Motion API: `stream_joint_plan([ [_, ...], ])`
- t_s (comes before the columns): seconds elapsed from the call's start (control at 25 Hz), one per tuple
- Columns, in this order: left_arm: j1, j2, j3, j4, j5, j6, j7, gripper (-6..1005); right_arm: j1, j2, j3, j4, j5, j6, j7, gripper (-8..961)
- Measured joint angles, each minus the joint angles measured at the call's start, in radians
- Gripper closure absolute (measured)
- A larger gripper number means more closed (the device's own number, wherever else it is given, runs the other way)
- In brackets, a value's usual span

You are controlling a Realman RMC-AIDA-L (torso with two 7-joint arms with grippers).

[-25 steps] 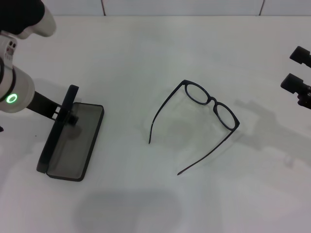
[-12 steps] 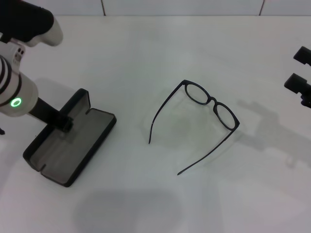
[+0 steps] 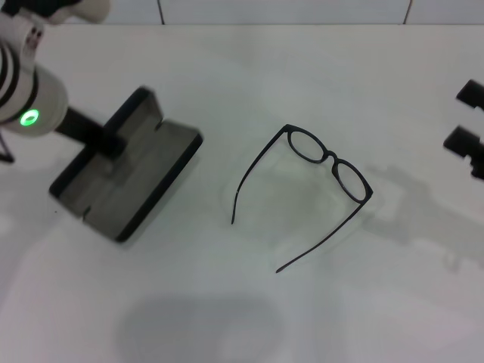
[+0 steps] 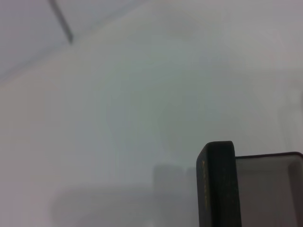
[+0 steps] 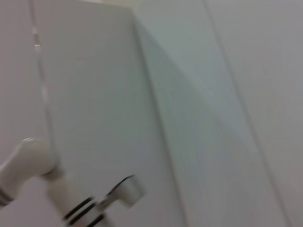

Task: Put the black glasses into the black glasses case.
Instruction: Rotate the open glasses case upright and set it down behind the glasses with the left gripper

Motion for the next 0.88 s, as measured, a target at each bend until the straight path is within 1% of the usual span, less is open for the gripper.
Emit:
stream_joint_plan([
  [0.12,-0.033,-0.004,0.007,0.009,0.000,-0.054,0.092,804,0.016,-0.004,0.001,-0.007,-0.080,-0.064,-0.006,112],
  [0.2,-0.052,-0.009,0.013,0.004,-0.001,-0.117,0.173,804,0.040,-0.004,0.000,-0.020,-0.170,-0.125,0.011,112],
  [0.24,-0.063,-0.012,0.023,-0.005,0.000,-0.182,0.237,804,0.054,-0.002,0.001,-0.025,-0.213,-0.151,0.026,112],
  [0.32,-0.071,-0.013,0.045,-0.018,0.001,-0.256,0.302,804,0.075,0.007,0.002,-0.029,-0.272,-0.180,0.058,112],
  [0.4,-0.077,-0.013,0.095,-0.050,0.000,-0.370,0.386,804,0.086,0.024,0.002,-0.030,-0.309,-0.200,0.087,112],
  [0.44,-0.077,-0.014,0.129,-0.077,0.000,-0.448,0.428,804,0.086,0.027,0.002,-0.031,-0.310,-0.202,0.088,112],
  [0.52,-0.079,-0.015,0.180,-0.130,-0.001,-0.569,0.479,804,0.081,0.042,0.002,-0.037,-0.313,-0.204,0.091,112],
  [0.6,-0.086,-0.015,0.234,-0.200,-0.001,-0.681,0.521,805,0.076,0.048,0.003,-0.042,-0.314,-0.205,0.091,113],
  [0.72,-0.104,-0.016,0.289,-0.290,-0.001,-0.788,0.558,805,0.065,0.055,0.004,-0.043,-0.315,-0.204,0.092,113],
  [0.76,-0.118,-0.017,0.317,-0.342,0.000,-0.833,0.567,805,0.062,0.055,0.004,-0.043,-0.315,-0.203,0.092,113],
  [0.88,-0.146,-0.018,0.366,-0.434,0.000,-0.911,0.580,805,0.053,0.061,0.004,-0.043,-0.310,-0.199,0.092,113],
])
